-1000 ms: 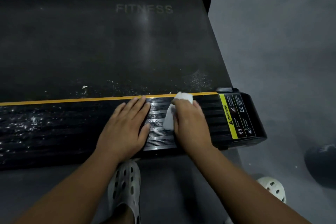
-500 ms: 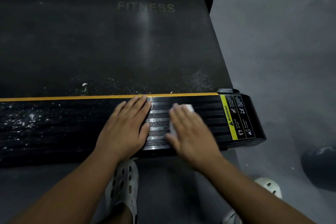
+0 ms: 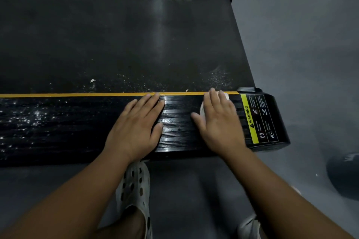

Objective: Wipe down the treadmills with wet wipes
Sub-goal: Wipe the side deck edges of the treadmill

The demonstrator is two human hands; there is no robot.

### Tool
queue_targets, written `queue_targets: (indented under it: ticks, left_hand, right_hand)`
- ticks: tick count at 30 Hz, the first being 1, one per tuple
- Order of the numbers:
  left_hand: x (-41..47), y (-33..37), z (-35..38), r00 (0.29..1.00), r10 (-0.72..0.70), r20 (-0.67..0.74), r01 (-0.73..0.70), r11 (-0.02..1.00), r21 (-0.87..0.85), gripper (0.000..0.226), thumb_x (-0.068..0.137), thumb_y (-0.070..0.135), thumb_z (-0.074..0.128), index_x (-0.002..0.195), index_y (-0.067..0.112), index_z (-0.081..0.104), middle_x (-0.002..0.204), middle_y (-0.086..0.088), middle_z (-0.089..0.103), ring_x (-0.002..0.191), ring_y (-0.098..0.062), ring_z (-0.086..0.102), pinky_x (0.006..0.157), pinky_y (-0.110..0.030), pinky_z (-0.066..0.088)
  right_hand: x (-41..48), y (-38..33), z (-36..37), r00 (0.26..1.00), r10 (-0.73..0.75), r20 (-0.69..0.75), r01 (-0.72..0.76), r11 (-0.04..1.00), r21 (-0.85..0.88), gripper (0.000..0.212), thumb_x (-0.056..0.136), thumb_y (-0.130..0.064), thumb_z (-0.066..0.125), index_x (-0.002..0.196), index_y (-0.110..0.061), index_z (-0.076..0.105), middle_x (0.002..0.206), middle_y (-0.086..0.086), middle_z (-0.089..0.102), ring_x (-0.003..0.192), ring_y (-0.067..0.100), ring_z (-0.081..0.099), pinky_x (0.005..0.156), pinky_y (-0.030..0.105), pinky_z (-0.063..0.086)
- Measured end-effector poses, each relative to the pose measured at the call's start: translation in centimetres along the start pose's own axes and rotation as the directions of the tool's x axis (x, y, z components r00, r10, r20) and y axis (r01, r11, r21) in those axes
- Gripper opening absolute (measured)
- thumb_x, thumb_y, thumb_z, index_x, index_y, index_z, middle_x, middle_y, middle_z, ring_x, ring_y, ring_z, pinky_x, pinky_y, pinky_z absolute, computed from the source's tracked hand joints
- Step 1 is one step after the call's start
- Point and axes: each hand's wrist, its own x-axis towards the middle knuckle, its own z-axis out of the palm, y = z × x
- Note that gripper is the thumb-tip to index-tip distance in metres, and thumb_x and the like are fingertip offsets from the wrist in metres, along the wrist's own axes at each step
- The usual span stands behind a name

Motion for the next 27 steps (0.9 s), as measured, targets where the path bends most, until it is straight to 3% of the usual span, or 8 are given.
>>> queue_targets:
  ticks: [2, 6, 11, 16, 18, 21, 23, 27]
  left_hand:
    - [0.0, 0.1, -0.1, 1.0, 0.001, 0.004, -0.001, 1.0, 0.005, 0.068, 0.098, 0.048, 0.019, 0.16, 0.021, 0.027, 0.169, 0.002, 0.015, 0.156, -0.013, 0.01, 0.126, -0.041, 0.013]
    - [0.1, 0.0, -0.2, 1.0, 0.002, 0.008, -0.002, 1.0, 0.011, 0.067, 0.098, 0.047, 0.019, 0.159, 0.021, 0.029, 0.169, 0.003, 0.015, 0.156, -0.012, 0.01, 0.126, -0.041, 0.013]
    - [0.0, -0.1, 0.0, 1.0, 0.006, 0.001, -0.006, 1.0, 0.007, 0.066, 0.099, 0.047, 0.018, 0.16, 0.02, 0.028, 0.169, 0.002, 0.016, 0.155, -0.014, 0.011, 0.126, -0.041, 0.014]
    - [0.0, 0.1, 0.0, 1.0, 0.003, -0.008, -0.003, 1.0, 0.002, 0.067, 0.099, 0.047, 0.018, 0.159, 0.02, 0.03, 0.168, 0.002, 0.017, 0.155, -0.013, 0.011, 0.126, -0.041, 0.013]
    - [0.1, 0.1, 0.0, 1.0, 0.006, -0.009, -0.006, 1.0, -0.004, 0.068, 0.098, 0.047, 0.018, 0.159, 0.021, 0.029, 0.168, 0.002, 0.017, 0.155, -0.013, 0.011, 0.126, -0.04, 0.012]
    - [0.1, 0.2, 0.0, 1.0, -0.007, -0.016, 0.007, 1.0, -0.01, 0.069, 0.097, 0.048, 0.016, 0.159, 0.021, 0.029, 0.168, 0.003, 0.017, 0.155, -0.013, 0.011, 0.126, -0.039, 0.01]
    - [0.1, 0.3, 0.0, 1.0, -0.015, -0.018, 0.015, 1.0, -0.007, 0.07, 0.097, 0.048, 0.015, 0.159, 0.021, 0.03, 0.168, 0.002, 0.018, 0.155, -0.014, 0.013, 0.126, -0.039, 0.011]
    - [-0.1, 1.1, -0.3, 0.998, -0.024, -0.05, 0.023, 1.0, -0.017, 0.063, 0.097, 0.042, 0.026, 0.148, 0.014, 0.05, 0.159, -0.006, 0.041, 0.147, -0.024, 0.038, 0.119, -0.047, 0.031]
  right_hand:
    - [-0.1, -3.7, 0.2, 0.999, -0.021, -0.031, 0.022, 0.999, 0.036, 0.085, 0.098, -0.065, 0.013, 0.158, -0.006, 0.023, 0.166, 0.016, 0.016, 0.154, 0.031, 0.011, 0.124, 0.049, 0.016]
    - [-2.3, -4.7, 1.4, 0.926, -0.378, 0.008, 0.378, 0.926, -0.012, 0.07, 0.104, -0.055, 0.025, 0.156, -0.009, 0.032, 0.164, 0.012, 0.025, 0.153, 0.029, 0.019, 0.122, 0.049, 0.026]
    - [-1.3, -0.6, 0.4, 1.0, 0.013, -0.029, -0.013, 1.0, 0.014, 0.078, 0.1, -0.059, 0.016, 0.158, -0.007, 0.027, 0.166, 0.013, 0.02, 0.154, 0.029, 0.015, 0.124, 0.047, 0.017]
    - [-2.1, -4.8, 0.9, 0.949, -0.312, -0.049, 0.315, 0.942, 0.113, 0.069, 0.102, -0.048, 0.037, 0.156, -0.007, 0.03, 0.164, 0.015, 0.024, 0.154, 0.03, 0.017, 0.122, 0.051, 0.025]
    - [-2.4, -4.2, 0.2, 0.969, -0.218, -0.115, 0.237, 0.954, 0.186, 0.069, 0.098, -0.044, 0.053, 0.153, -0.007, 0.035, 0.161, 0.014, 0.03, 0.152, 0.03, 0.022, 0.123, 0.047, 0.023]
    - [-3.5, -4.5, -0.9, 0.964, 0.014, -0.264, 0.056, 0.965, 0.258, 0.042, 0.083, -0.033, 0.072, 0.116, -0.011, 0.06, 0.12, 0.009, 0.058, 0.111, 0.029, 0.054, 0.088, 0.04, 0.05]
    - [-3.8, -4.5, -1.3, 0.969, 0.075, -0.236, -0.017, 0.971, 0.239, 0.022, 0.083, -0.029, 0.074, 0.091, -0.012, 0.062, 0.094, 0.006, 0.055, 0.084, 0.025, 0.053, 0.063, 0.033, 0.041]
    - [-3.2, -3.8, -2.7, 0.985, 0.157, -0.077, -0.11, 0.9, 0.421, 0.015, 0.092, -0.019, 0.063, 0.079, -0.011, 0.061, 0.087, 0.002, 0.055, 0.081, 0.02, 0.052, 0.061, 0.033, 0.041]
